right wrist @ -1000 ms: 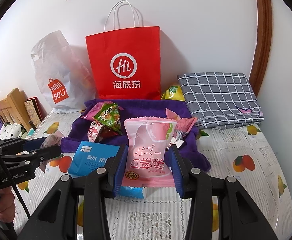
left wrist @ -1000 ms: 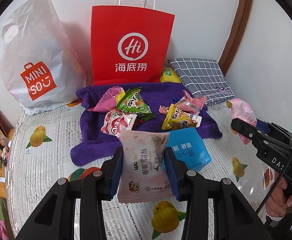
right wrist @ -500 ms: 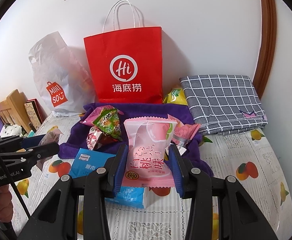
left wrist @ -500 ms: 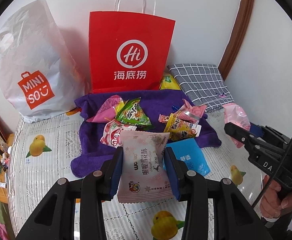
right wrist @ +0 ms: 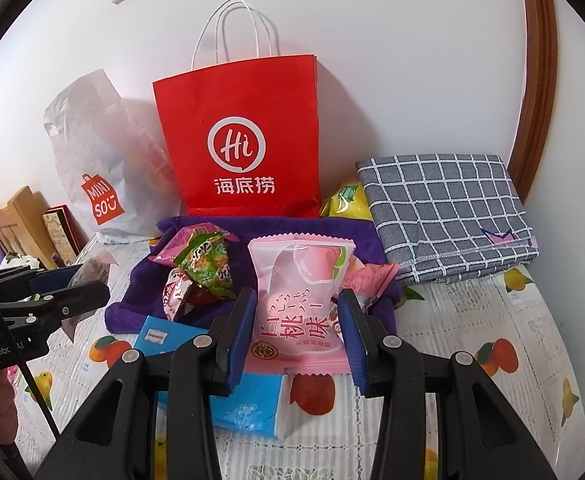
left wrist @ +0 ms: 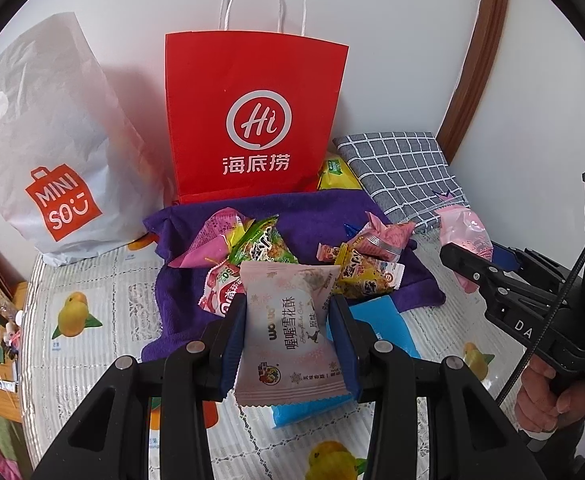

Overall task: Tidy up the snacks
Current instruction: 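Carry the biscuit packet and peach candy bag onto the purple towel with both tools, then open both tools to release the biscuit packet and peach candy on the towel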

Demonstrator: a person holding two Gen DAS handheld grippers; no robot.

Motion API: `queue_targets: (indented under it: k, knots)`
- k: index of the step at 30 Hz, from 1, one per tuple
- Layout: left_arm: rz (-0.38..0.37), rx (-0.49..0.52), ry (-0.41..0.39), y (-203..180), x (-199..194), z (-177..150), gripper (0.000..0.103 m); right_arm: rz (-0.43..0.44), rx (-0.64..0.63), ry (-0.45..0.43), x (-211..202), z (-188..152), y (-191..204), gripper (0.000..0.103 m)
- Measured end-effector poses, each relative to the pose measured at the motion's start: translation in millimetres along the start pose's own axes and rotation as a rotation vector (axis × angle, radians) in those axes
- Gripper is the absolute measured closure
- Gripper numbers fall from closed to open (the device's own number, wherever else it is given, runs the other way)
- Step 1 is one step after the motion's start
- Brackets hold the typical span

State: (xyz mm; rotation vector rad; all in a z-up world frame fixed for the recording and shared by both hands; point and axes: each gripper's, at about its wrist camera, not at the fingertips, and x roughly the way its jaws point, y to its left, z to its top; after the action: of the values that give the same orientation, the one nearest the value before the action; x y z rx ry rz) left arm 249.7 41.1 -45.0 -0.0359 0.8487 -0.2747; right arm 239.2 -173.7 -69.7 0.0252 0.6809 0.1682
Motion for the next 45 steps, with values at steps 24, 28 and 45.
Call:
queue_targets:
  k: [24, 28, 45]
  knots:
    - [0.017, 0.025, 0.03, 3.1, 35.5, 19.8, 0.064, -0.011, 0.009, 0.013, 38.9, 20.2, -10.9, 0.061]
    - [0.02, 0.029, 0.033, 3.5, 43.0, 25.5, 0.064, -0.014, 0.003, 0.022, 47.1, 22.6, -12.9, 0.061]
    - [0.032, 0.025, 0.07, 8.5, 84.2, 41.4, 0.064, -0.03, 0.0, 0.085, 96.4, 28.0, -25.1, 0.061]
